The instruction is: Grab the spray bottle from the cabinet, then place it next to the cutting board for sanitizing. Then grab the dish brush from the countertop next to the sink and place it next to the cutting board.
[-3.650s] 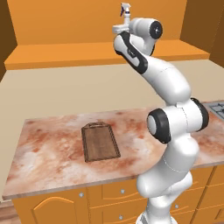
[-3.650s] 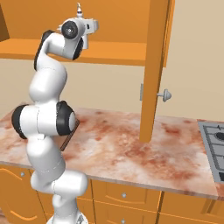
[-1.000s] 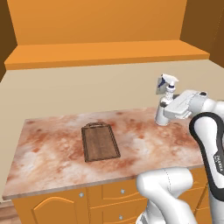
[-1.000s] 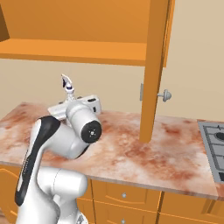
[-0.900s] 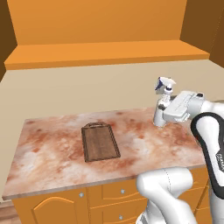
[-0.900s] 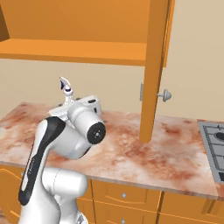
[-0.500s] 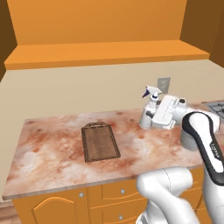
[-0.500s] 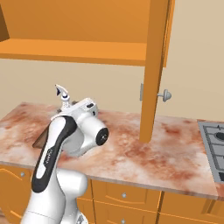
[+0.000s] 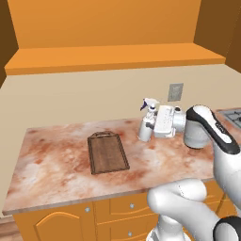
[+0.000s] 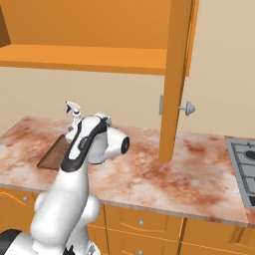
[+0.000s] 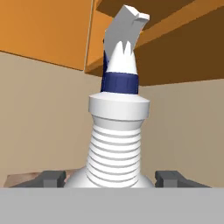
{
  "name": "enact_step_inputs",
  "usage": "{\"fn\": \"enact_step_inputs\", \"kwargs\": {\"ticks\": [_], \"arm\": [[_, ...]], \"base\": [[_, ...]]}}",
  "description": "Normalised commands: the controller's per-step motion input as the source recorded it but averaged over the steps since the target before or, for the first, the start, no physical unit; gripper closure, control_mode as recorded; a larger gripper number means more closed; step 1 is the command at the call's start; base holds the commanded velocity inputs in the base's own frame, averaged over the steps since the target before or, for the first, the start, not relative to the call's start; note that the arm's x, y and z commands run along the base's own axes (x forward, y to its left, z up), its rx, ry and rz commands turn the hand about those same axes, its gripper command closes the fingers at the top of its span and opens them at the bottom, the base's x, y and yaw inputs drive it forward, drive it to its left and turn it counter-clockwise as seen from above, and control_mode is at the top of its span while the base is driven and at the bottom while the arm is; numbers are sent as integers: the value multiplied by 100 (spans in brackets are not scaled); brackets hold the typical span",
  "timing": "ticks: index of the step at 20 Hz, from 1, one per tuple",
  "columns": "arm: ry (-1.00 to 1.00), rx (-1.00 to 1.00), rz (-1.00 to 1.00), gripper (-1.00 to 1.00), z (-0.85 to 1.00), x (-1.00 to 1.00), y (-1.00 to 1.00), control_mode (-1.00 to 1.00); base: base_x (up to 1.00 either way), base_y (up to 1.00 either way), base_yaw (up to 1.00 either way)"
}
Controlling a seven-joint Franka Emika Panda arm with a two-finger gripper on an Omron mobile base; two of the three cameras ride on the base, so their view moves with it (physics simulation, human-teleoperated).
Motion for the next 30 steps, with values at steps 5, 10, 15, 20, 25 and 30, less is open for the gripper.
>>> {"fn": "enact_step_inputs", "kwargs": {"ticks": [5, 10, 15, 20, 25, 30], "arm": [[-3, -3, 21, 100, -38, 48, 4, -100], [-4, -15, 10, 100, -39, 23, 14, -100], [-1, -13, 0, 100, -19, 25, 20, -100], [3, -1, 0, 100, 0, 29, 1, -100], [0, 0, 0, 100, -17, 20, 0, -100], [0, 0, 0, 100, -28, 8, 0, -100]], "base": [[0, 0, 0], [0, 0, 0], [0, 0, 0], [0, 0, 0], [0, 0, 0], [0, 0, 0]]}}
